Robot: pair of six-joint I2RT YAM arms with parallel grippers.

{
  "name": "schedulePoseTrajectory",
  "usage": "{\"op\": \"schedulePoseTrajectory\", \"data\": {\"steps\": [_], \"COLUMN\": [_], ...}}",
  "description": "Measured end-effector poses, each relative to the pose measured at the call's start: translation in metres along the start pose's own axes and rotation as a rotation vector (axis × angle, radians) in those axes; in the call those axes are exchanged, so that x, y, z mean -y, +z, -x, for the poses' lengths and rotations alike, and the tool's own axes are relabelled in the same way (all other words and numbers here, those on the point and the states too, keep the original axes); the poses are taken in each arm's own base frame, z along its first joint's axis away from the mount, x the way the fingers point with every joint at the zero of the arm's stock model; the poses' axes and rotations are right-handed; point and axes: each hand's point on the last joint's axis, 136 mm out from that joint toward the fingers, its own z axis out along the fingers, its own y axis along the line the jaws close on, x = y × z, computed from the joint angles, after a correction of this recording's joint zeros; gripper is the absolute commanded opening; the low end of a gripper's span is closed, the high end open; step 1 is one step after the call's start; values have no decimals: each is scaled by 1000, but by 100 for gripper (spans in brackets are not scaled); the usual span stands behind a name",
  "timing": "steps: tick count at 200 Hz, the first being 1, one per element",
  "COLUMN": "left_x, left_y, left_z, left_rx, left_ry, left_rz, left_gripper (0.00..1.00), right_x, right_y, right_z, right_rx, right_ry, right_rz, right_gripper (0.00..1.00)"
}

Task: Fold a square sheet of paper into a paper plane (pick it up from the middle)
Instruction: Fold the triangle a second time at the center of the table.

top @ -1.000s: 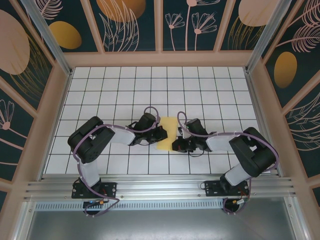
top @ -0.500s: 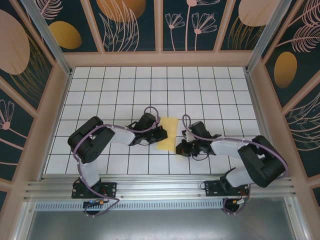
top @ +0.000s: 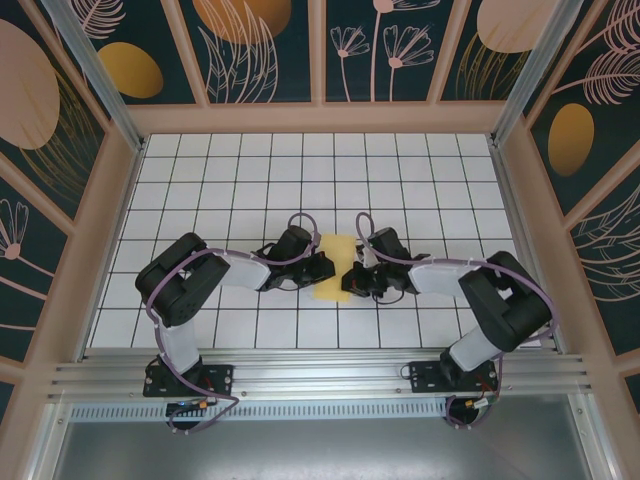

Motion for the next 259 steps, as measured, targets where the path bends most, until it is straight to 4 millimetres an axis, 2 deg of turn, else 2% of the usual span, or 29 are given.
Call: {"op": "schedulePoseTrajectory", "data": {"steps": [19,72,110,151,176,208,259], "left_x": [0,6,24,32,25,4,2], "left_y": [0,-5,-19,-17,-10,1,1], "left_z": [0,-1,3,1,-2,-3,0], "left_rx": [0,-14,1,-15,-33,-30,-6], "left_ry": [0,19,38,25,11,-10,-4], "left_rz": [-1,0,-36,-80,-75,-15,5], "left_gripper": [14,22,21,18,17,15,15], "right_x": [9,9,8,8,8,9,10], "right_y": [5,7,7,7,7,8,8], "right_z": [-3,-3,-3,-2,-2,-3,-3], "right_rx": [-14,-12,-12,-11,-11,-11,-13], "right_ry": [16,8,9,9,9,9,5], "right_rz": [-19,19,22,22,22,22,21], "right_gripper": [3,2,1,1,0,0,0]}}
